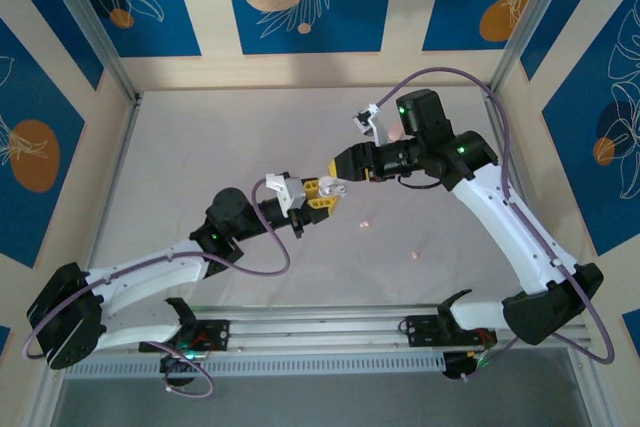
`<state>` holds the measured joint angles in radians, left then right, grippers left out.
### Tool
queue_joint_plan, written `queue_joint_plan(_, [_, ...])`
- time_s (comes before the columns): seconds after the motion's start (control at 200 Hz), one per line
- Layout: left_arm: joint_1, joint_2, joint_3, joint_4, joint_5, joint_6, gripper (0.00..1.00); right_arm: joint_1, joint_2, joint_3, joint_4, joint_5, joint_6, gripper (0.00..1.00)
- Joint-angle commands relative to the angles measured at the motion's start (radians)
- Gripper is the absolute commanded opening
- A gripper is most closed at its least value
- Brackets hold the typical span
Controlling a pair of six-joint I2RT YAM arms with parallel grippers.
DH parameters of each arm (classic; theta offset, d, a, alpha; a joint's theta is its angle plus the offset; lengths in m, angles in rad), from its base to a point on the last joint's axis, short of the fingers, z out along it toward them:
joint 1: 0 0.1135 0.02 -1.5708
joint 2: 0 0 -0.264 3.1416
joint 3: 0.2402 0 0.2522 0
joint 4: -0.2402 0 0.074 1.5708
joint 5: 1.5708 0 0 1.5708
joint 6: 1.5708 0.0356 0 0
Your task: Insert the wireless bluetooth earbuds into the charging case
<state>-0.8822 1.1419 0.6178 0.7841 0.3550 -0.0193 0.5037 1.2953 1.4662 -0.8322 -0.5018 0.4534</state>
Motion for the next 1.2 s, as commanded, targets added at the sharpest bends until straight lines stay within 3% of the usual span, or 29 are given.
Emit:
queue_joint_plan(0.0, [-0.005,-0.015,0.008,0.082,-0.054,-0.003,0.23,0.009,-0.038,-0.011,-0.077,-0.016,-0.027,0.52])
queue_joint_plan(0.355, [-0.004,-0.015,0.006,0.092,-0.056,-0.02,0.24,0.009,-0.064,-0.019,-0.074,0.009,-0.031,0.51])
queue_joint_plan(0.515, [-0.005,-0.021,0.007,0.094,-0.053,-0.064,0.24,0.004,-0.163,-0.101,0.064,0.082,-0.083,0.51])
queue_joint_plan(0.75, [-0.004,-0.051,0.019,0.048,-0.005,-0.123,0.25,0.007,-0.332,-0.306,0.303,0.107,-0.381,0.5])
queue_joint_plan(1.005, [-0.001,-0.053,0.044,0.004,0.111,-0.156,0.25,0.036,-0.341,-0.335,0.329,0.058,-0.701,0.46])
queue_joint_plan(1.196, [-0.001,-0.056,0.045,0.0,0.119,-0.16,0.25,0.07,-0.343,-0.341,0.312,-0.026,-0.895,0.46])
